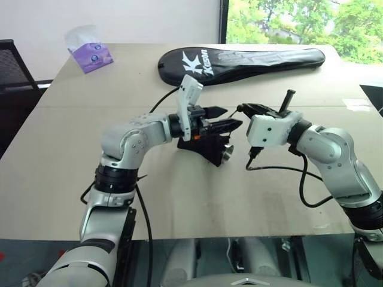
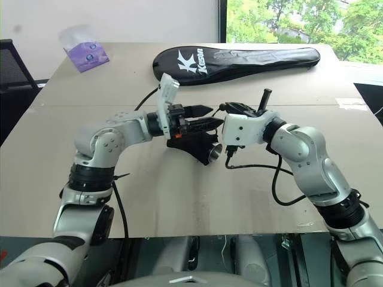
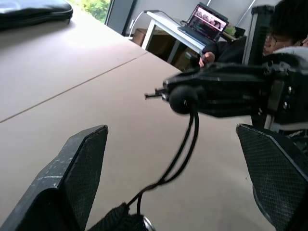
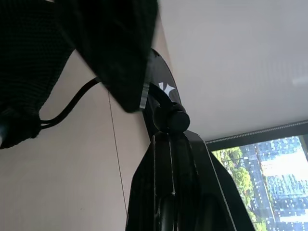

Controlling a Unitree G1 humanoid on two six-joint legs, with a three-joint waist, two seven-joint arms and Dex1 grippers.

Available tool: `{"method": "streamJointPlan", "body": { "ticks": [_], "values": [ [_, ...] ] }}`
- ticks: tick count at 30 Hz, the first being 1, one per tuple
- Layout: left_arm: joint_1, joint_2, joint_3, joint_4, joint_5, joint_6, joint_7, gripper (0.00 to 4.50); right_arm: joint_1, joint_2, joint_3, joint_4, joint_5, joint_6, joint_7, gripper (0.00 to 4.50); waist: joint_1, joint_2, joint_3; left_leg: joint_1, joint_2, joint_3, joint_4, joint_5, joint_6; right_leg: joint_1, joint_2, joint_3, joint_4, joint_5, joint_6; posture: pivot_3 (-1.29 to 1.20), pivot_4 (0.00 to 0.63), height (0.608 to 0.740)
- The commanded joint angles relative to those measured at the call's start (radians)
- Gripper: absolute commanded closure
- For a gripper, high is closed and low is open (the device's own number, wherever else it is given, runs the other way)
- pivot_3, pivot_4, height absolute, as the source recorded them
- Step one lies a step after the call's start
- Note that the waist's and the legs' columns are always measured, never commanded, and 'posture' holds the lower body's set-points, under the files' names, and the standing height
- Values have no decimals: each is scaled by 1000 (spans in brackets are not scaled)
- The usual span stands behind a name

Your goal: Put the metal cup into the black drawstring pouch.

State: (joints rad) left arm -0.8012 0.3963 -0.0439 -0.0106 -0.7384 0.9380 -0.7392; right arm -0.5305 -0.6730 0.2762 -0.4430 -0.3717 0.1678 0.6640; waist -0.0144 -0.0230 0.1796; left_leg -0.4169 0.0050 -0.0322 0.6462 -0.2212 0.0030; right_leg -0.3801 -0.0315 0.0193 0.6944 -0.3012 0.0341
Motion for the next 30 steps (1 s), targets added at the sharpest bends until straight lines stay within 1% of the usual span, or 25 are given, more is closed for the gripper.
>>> {"method": "streamJointPlan", "body": {
  "ticks": [1,2,3,6,7,8,16,17,18,20,21,25,30],
  "values": [
    [-31,-19,21,14,8,-40,-18,69,-18,-28,-37,-50,-2,-33,30,4500,0,0,0,0,0,0,0,0,0,0,0,0,0,0,0,0,150,740],
    [-36,-24,21,21,9,-42,-22,634,-16,-32,-40,-51,-2,-36,35,4500,-1,0,0,0,0,0,0,1,-2,0,0,0,0,0,0,0,150,740],
    [-39,-26,18,25,12,-47,-31,796,-16,-35,-43,-52,-1,-37,39,4500,-1,0,0,0,0,0,0,1,-2,0,0,0,0,0,0,0,150,740],
    [-39,-32,9,32,15,-48,-49,2083,-16,-37,-49,-54,-2,-36,47,4500,0,0,0,0,0,0,0,2,-3,0,0,0,0,0,0,0,150,740],
    [-36,-32,5,31,17,-48,-56,2626,-16,-36,-51,-55,-3,-36,49,4500,0,0,0,0,0,0,0,2,-3,0,0,0,0,0,0,0,150,740],
    [-33,-33,5,28,13,-45,-65,3037,-16,-35,-53,-56,-5,-35,51,4500,0,0,0,0,0,0,0,2,-3,0,0,0,0,0,0,0,150,740],
    [-23,-44,18,21,-9,-14,-77,3037,-10,-18,-54,-68,-9,-16,54,4500,0,0,0,0,0,0,1,2,-3,0,-1,0,0,0,0,0,150,740],
    [-23,-45,19,20,-10,-10,-77,3465,-9,-17,-55,-69,-9,-15,53,4500,0,0,0,0,0,0,1,2,-3,0,-1,0,0,0,0,0,150,740],
    [-20,-43,19,19,-12,-5,-83,3598,-9,-17,-57,-67,-11,-14,52,4500,0,0,0,0,0,0,1,2,-3,0,-1,0,0,0,0,0,150,740],
    [-15,-41,19,15,-14,0,-89,4289,-8,-15,-65,-65,-11,-9,48,4500,0,0,0,0,0,0,1,2,-3,0,-1,0,0,0,0,0,150,740],
    [-13,-40,20,12,-13,2,-90,4383,-8,-15,-67,-66,-11,-7,47,4500,0,0,0,0,0,0,1,2,-3,0,0,0,1,0,0,0,150,740],
    [-1,-46,32,2,-19,-7,-97,4383,-8,-25,-83,-63,-12,0,48,4500,0,0,0,0,0,0,1,2,-3,0,-1,0,1,0,0,0,150,740],
    [-21,-85,112,13,-69,-30,-83,4383,-73,-55,-131,-26,-7,8,56,4500,0,0,0,0,0,0,2,2,-3,0,-2,0,1,0,0,0,150,740]
  ]
}}
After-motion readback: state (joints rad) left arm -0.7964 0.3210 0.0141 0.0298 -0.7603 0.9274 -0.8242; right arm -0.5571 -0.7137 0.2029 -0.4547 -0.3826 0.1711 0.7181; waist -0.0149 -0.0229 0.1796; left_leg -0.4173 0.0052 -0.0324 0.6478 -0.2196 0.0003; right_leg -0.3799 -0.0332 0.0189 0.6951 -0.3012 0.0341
